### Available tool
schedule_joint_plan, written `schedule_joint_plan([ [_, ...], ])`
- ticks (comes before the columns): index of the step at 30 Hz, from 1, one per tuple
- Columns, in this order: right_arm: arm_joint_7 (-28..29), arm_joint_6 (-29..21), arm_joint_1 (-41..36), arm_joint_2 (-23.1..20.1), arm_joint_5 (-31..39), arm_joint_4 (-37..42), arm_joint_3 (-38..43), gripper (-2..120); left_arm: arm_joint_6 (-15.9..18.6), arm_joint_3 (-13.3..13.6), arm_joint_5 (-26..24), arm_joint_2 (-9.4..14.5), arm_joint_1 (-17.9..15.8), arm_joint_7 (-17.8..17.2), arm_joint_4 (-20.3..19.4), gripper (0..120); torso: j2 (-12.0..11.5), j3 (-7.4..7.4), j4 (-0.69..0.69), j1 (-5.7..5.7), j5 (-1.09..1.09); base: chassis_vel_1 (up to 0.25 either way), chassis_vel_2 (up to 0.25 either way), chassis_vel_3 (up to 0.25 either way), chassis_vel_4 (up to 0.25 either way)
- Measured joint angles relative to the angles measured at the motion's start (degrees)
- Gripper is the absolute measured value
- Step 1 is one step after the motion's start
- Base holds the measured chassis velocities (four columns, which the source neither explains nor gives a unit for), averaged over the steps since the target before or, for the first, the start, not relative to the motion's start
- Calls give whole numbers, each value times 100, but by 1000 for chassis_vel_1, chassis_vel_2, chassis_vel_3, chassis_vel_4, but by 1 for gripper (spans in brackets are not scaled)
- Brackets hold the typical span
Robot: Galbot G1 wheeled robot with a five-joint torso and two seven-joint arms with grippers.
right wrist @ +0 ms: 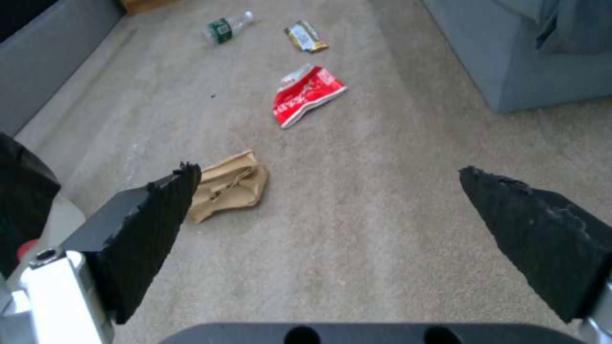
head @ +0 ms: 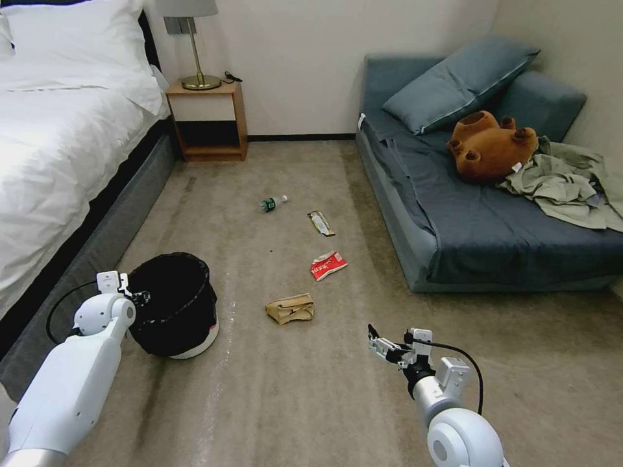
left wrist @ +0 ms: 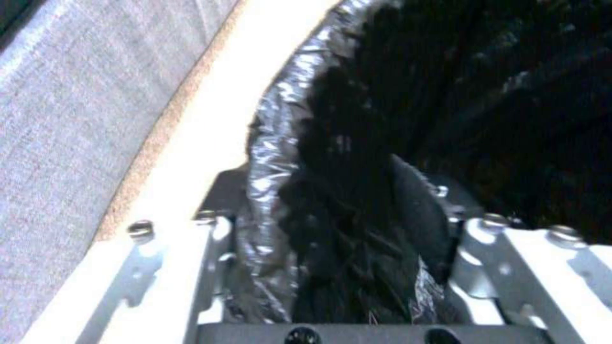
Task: Pick up the trash bin, then pick up the garbage on the floor and place it into the trash bin.
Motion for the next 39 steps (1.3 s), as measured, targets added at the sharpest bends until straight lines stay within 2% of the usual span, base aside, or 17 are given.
schedule_joint_plan([
  [1,0,0,0,0,0,0,0,100,0,0,0,0,0,0,0,43,0,0,0,0,0,0,0,0,0],
  [3,13,-17,28,1,13,-11,-23,100,-116,-24,124,-3,19,69,38,34,0,0,0,0,-1,0,0,0,0],
  [4,13,-17,28,1,13,-11,-23,100,-116,-24,124,-3,19,69,38,34,0,0,0,0,-1,0,0,0,0],
  [6,36,-47,44,3,33,-15,-46,100,-242,-70,307,-32,51,160,58,25,0,0,-1,0,-1,0,0,0,0],
  [9,55,-72,50,3,45,-16,-63,100,-334,-141,379,-58,117,187,25,19,0,-1,-2,0,-2,0,0,0,0],
  [16,93,-120,52,-8,94,-16,-77,100,-599,-318,379,-111,306,189,-157,16,0,1,-2,0,-9,0,0,0,0],
  [25,100,-130,49,-32,111,-42,-99,100,-1202,-633,324,-139,707,163,-812,6,0,1,-2,0,-7,0,0,0,0],
  [36,65,-98,33,-99,157,22,-86,100,-1545,-859,578,-121,988,162,-1436,5,0,1,-1,0,-4,0,0,0,0],
  [39,-2,-81,78,-170,244,88,-73,100,-1608,-882,708,-65,1095,234,-1742,5,0,1,-1,1,-4,0,0,0,0],
])
